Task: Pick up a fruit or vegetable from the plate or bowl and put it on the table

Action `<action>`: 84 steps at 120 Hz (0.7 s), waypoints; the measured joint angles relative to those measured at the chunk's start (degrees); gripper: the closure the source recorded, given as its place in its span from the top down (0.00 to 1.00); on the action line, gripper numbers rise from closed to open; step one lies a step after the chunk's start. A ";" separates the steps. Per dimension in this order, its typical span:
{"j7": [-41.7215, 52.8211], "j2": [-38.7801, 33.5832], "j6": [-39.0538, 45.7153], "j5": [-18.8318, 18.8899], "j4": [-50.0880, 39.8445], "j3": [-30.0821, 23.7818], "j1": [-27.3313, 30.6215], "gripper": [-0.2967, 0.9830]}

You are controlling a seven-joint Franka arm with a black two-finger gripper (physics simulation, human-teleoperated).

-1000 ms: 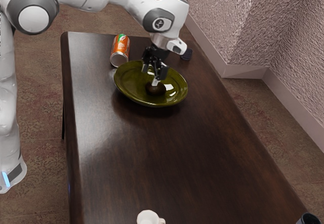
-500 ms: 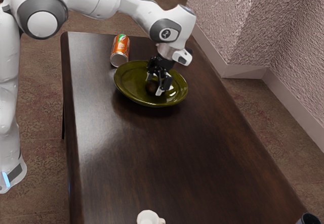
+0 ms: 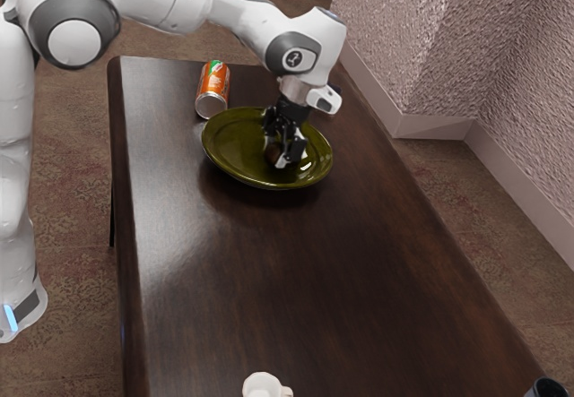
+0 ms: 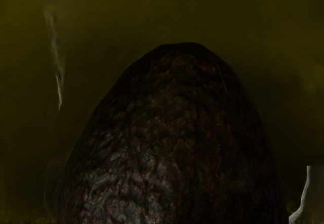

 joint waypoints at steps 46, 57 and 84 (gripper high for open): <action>-0.26 -6.19 0.81 0.10 3.37 -0.32 0.09 0.46; -0.30 -4.14 0.84 0.13 7.58 -3.41 3.01 0.45; -0.36 4.84 0.84 0.21 18.50 -10.78 -6.79 0.46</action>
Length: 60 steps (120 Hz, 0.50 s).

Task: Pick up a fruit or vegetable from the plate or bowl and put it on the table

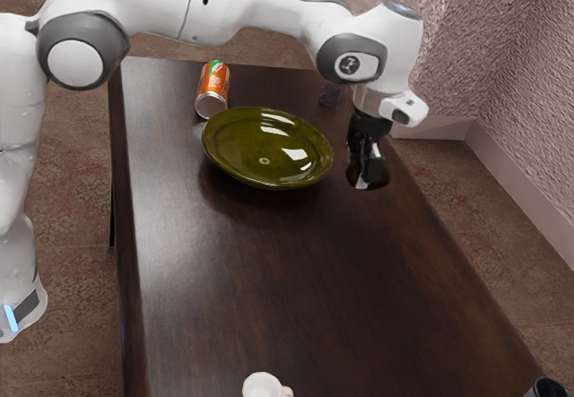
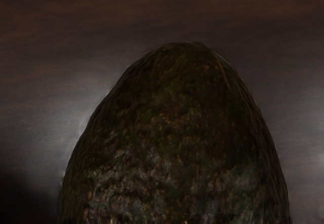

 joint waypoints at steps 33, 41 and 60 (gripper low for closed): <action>-0.06 7.33 0.03 0.11 5.16 -2.60 0.15 0.46; -0.04 7.62 0.04 0.01 5.28 -2.66 0.12 0.56; 0.08 7.56 0.00 -0.38 5.31 -3.30 0.16 0.70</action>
